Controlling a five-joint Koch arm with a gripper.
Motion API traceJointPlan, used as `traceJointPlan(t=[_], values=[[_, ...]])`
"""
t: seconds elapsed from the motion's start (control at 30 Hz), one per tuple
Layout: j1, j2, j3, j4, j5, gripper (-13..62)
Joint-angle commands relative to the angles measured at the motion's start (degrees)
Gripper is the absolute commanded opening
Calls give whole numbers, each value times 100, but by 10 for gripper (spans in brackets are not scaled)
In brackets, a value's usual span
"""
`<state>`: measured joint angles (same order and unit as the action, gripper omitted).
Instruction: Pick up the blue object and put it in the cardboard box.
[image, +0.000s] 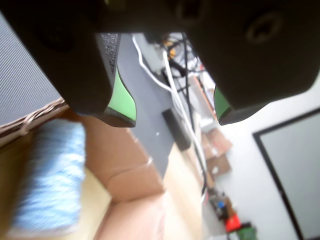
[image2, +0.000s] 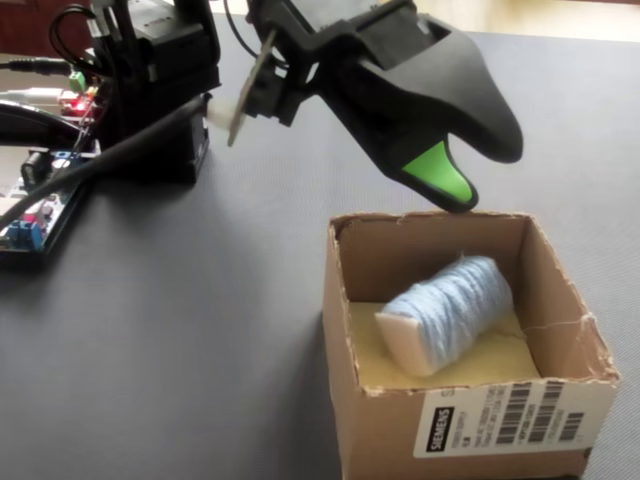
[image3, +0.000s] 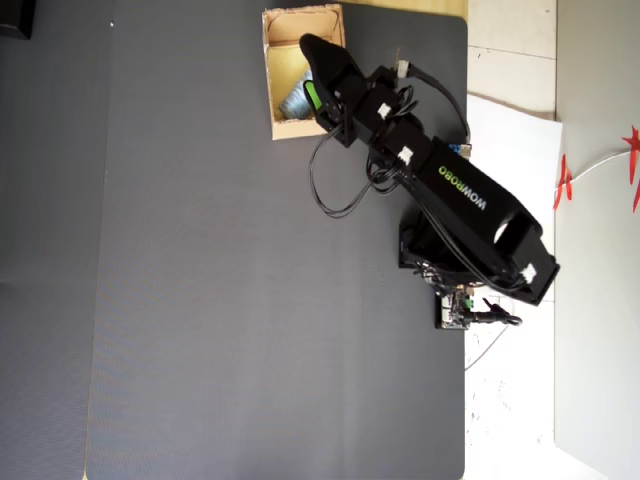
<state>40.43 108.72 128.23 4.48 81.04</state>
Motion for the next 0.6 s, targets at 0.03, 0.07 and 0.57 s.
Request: traceJointPlan(t=[0.03, 0.07, 0.57], values=[[-229, 325, -527, -809, 554, 308], [-308, 369, -501, -879, 624, 308], [-1951, 1468, 1090, -1389, 1055, 316]])
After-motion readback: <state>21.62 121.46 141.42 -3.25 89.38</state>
